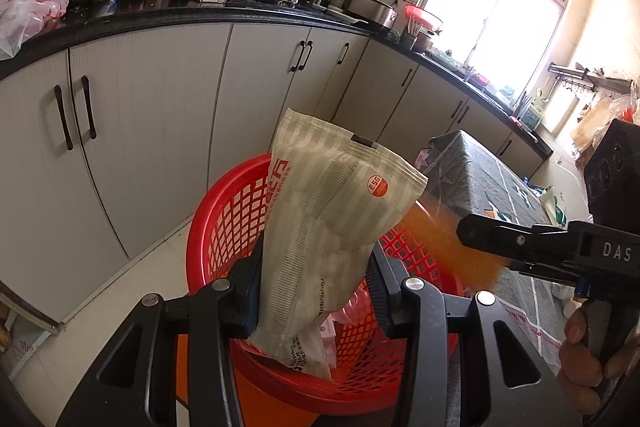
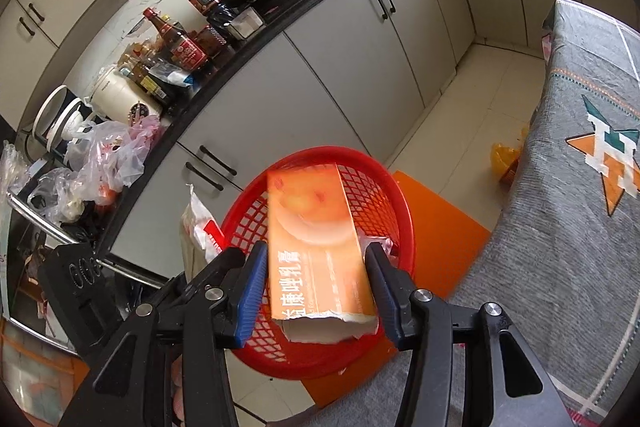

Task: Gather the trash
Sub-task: 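Carry the bag and box over the red basket and open both tools, then move both open tools back toward the table items, then grasp the white spray bottle with the left tool while the right tool grasps the yellow cup, then lift the spray bottle with the left tool while the right tool lifts the yellow cup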

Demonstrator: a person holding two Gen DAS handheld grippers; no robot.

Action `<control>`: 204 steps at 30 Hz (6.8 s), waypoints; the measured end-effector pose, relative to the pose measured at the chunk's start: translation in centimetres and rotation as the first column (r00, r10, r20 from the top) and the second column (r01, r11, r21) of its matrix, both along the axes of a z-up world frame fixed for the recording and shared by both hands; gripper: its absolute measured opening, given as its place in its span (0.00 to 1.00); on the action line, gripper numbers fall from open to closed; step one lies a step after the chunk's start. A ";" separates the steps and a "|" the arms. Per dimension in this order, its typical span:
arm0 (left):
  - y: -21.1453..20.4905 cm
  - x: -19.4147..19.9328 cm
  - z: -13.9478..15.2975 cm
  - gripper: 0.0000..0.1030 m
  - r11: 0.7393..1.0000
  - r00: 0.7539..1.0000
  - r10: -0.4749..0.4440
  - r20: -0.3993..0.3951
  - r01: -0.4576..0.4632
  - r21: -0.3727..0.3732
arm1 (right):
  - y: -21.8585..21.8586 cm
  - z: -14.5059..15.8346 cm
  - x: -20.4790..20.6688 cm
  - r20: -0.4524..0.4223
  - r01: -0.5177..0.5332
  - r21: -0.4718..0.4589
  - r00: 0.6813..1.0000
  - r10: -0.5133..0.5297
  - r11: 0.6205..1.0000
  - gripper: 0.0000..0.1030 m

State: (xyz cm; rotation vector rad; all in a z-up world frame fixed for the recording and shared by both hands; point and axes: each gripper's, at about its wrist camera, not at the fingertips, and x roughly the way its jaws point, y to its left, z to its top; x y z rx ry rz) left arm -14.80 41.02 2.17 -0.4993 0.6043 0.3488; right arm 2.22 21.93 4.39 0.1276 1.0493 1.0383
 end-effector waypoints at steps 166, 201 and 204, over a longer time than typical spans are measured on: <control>-34.7 9.3 3.1 0.28 0.726 0.752 -0.645 -0.136 0.659 0.195 | -38.1 0.8 -1.3 0.466 0.621 -0.083 0.716 -0.520 0.780 0.26; -28.5 6.3 3.7 0.28 0.798 0.818 -0.570 -0.073 0.573 0.187 | -30.3 2.3 -4.8 0.543 0.524 -0.153 0.753 -0.372 0.838 0.26; -27.5 6.1 3.7 0.28 0.810 0.829 -0.556 -0.065 0.557 0.184 | -29.5 2.4 -4.8 0.544 0.512 -0.157 0.758 -0.359 0.844 0.26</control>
